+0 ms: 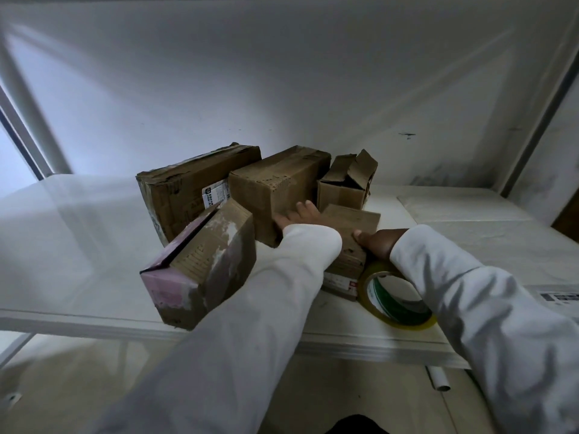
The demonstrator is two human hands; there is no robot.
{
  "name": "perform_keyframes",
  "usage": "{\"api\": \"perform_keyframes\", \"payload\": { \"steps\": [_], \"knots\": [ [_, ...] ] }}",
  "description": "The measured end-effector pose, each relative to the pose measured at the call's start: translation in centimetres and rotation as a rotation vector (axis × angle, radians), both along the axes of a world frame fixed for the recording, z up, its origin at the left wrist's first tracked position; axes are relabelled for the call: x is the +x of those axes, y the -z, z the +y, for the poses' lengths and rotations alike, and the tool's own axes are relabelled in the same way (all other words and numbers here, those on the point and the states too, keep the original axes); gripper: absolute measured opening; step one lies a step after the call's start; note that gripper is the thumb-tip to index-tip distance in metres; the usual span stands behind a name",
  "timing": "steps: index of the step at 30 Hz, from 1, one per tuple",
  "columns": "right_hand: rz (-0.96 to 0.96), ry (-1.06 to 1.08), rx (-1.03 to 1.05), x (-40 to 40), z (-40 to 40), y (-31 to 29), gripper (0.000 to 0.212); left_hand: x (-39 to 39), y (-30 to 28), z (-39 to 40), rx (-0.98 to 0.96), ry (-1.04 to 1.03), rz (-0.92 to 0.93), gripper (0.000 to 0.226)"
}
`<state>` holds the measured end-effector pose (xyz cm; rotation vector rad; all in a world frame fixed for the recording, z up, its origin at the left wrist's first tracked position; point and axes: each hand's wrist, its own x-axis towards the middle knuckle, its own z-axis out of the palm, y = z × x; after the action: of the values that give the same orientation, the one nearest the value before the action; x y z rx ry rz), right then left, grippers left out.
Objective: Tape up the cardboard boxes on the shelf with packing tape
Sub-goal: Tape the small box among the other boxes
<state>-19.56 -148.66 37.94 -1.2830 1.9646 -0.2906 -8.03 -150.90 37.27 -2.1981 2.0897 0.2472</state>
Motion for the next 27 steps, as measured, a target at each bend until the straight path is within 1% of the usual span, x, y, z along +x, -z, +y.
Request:
{"api": "perform_keyframes", "payload": {
  "steps": [2, 5, 6, 7, 9, 11, 12, 14, 17, 19, 24, 27],
  "knots": [
    [0.015, -0.011, -0.008, 0.1, 0.0, 0.0, 0.062, -1.1, -0.1, 0.6, -0.119, 0.076, -0.031, 0.089],
    [0.017, -0.058, -0.014, 0.0, -0.2, -0.1, 0.051, -2.7, 0.5, 1.2, -0.252, 0.281, 0.086, 0.093],
    [0.022, -0.063, -0.016, -0.1, -0.2, -0.1, 0.050, -2.6, 0.5, 1.2, -0.276, 0.325, 0.084, 0.096],
    [0.023, -0.057, -0.017, -0.1, -0.2, -0.1, 0.052, -1.9, 0.3, 1.0, -0.284, 0.331, 0.049, 0.100],
    [0.030, -0.043, -0.019, -0.2, -0.3, 0.2, 0.057, 0.1, -0.2, 0.4, -0.253, 0.254, -0.040, 0.112],
    [0.031, -0.030, -0.016, -0.1, -0.5, 0.4, 0.061, 1.7, -0.4, -0.1, -0.229, 0.173, -0.068, 0.115],
    [0.026, -0.026, -0.015, -0.1, -0.6, 0.5, 0.062, 1.9, -0.4, -0.2, -0.230, 0.165, -0.062, 0.114],
    [0.017, -0.035, -0.014, -0.1, -0.7, 0.5, 0.060, 0.9, -0.4, 0.4, -0.274, 0.217, -0.012, 0.112],
    [0.079, -0.103, -0.019, -0.2, -0.6, 0.2, 0.053, -2.1, 0.5, 1.8, -0.365, 0.304, 0.128, 0.106],
    [0.094, -0.114, -0.011, -0.2, -0.6, 0.2, 0.053, -2.6, 1.1, 1.9, -0.383, 0.315, 0.166, 0.103],
    [0.098, -0.078, -0.026, -0.2, -0.5, 0.5, 0.061, 0.6, 0.7, 0.2, -0.379, 0.167, 0.033, 0.110],
    [0.101, -0.092, -0.022, -0.1, -0.4, 0.4, 0.061, 0.3, 0.3, 0.2, -0.364, 0.180, -0.009, 0.109]
  ]
}}
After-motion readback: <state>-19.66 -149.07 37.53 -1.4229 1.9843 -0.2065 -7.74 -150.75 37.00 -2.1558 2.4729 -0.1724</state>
